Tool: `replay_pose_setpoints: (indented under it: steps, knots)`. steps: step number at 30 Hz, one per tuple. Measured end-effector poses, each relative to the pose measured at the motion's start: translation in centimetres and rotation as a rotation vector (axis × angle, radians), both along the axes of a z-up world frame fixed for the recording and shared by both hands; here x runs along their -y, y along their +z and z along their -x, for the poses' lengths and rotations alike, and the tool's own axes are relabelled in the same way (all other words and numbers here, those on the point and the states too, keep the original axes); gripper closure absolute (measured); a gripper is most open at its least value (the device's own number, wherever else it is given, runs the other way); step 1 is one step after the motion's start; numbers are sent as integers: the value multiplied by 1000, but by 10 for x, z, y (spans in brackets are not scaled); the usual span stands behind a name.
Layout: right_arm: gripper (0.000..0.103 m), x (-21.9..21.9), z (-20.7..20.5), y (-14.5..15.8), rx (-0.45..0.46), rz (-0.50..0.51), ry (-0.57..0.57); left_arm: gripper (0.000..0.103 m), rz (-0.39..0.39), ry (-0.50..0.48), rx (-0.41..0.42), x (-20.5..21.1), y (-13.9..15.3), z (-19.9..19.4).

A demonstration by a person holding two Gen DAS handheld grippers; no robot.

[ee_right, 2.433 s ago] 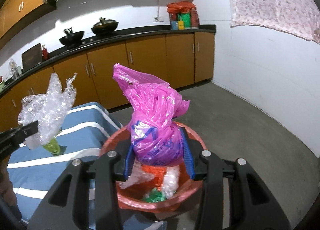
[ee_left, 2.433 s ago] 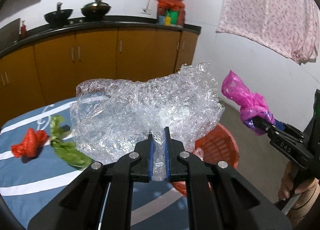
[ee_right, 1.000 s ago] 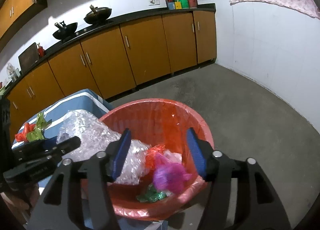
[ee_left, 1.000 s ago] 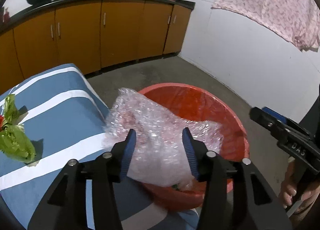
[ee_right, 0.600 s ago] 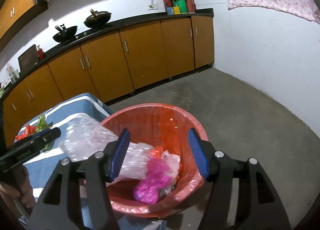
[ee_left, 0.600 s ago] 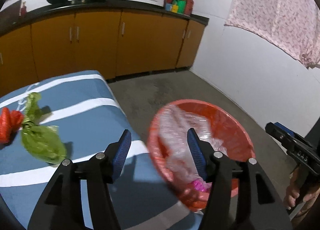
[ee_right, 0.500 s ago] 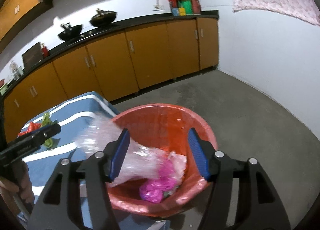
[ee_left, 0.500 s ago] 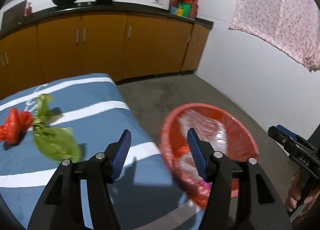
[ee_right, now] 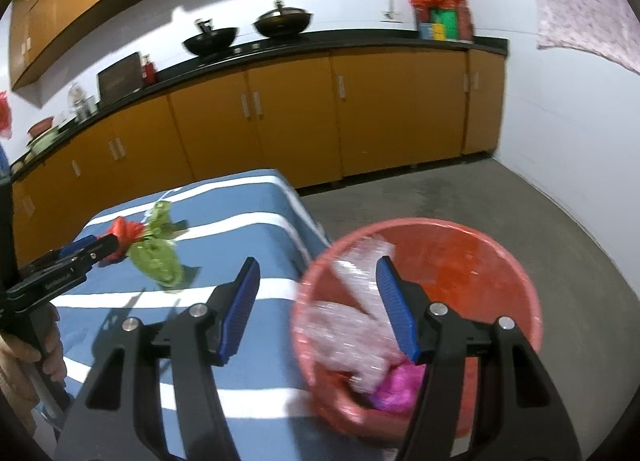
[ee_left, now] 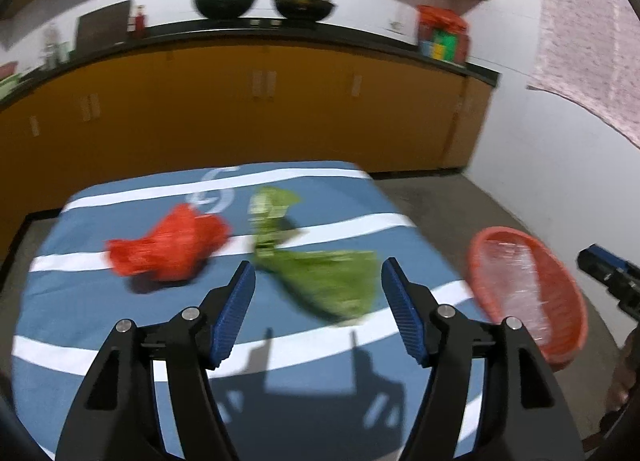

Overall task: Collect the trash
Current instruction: 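Move both open tools back toward the red and green bags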

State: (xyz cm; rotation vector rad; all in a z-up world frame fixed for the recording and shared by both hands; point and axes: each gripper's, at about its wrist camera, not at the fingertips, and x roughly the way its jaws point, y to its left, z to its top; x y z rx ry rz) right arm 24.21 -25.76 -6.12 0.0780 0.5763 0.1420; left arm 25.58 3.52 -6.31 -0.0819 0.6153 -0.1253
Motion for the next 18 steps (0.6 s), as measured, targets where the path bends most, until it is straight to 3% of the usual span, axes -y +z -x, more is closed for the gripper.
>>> replay_pose_setpoints:
  steps: [9,18]
  knots:
    - [43,-100,-26,-2,-18,22,149,34,-33,197,-32,-102,-16,10]
    - [43,-178,-50,-24,-49,46,247,30,-60,312,-34,-163,-29,8]
